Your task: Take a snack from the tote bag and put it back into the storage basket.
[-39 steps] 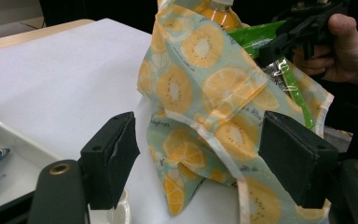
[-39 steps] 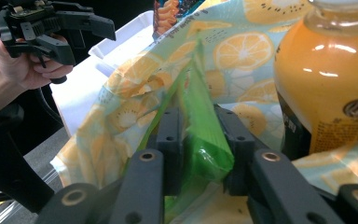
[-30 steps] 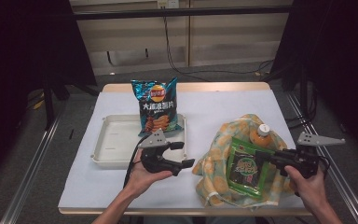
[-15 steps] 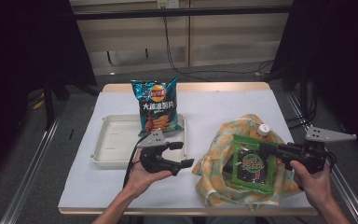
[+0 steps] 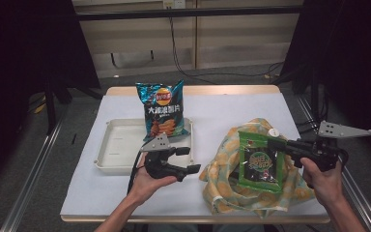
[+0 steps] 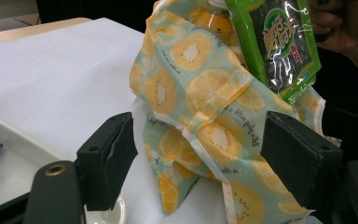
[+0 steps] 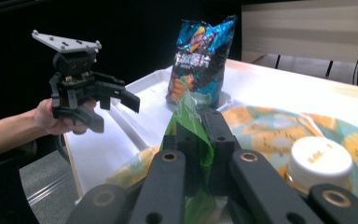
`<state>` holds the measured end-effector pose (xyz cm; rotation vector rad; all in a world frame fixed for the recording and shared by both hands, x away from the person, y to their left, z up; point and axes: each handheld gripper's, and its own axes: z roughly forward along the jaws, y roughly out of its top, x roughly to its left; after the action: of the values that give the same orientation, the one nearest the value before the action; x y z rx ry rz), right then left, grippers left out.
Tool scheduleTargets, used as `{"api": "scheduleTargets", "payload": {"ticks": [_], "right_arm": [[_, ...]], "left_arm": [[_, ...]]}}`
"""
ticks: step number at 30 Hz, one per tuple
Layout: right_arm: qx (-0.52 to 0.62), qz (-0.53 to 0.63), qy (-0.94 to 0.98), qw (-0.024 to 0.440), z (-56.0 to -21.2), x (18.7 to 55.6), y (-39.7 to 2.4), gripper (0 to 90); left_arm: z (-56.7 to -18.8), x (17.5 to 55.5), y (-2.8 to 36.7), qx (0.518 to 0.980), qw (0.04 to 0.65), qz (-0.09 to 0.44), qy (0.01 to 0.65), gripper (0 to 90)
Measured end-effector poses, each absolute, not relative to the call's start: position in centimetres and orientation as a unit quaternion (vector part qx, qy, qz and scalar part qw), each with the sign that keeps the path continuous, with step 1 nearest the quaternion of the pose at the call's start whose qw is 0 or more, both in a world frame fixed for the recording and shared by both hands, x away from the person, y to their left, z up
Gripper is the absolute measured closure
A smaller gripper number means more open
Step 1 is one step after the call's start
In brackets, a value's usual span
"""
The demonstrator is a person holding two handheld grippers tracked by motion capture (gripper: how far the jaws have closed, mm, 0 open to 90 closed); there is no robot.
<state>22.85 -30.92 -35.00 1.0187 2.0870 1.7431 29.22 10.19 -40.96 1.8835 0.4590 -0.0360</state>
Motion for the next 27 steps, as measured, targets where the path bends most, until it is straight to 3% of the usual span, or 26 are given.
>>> {"api": "scheduleTargets", "payload": {"ticks": [16, 27], "right_arm": [[0.313, 0.615, 0.713, 0.123, -32.6, 23.3, -29.4, 87.7], [0.293, 0.629, 0.712, 0.109, -32.4, 24.1, -27.8, 87.8]], "left_arm": [[-38.5, 28.8, 8.5, 0.790, 0.589, -0.014, 0.169, 27.3], [-35.7, 29.5, 6.2, 0.764, 0.632, -0.042, 0.126, 45.6]]}}
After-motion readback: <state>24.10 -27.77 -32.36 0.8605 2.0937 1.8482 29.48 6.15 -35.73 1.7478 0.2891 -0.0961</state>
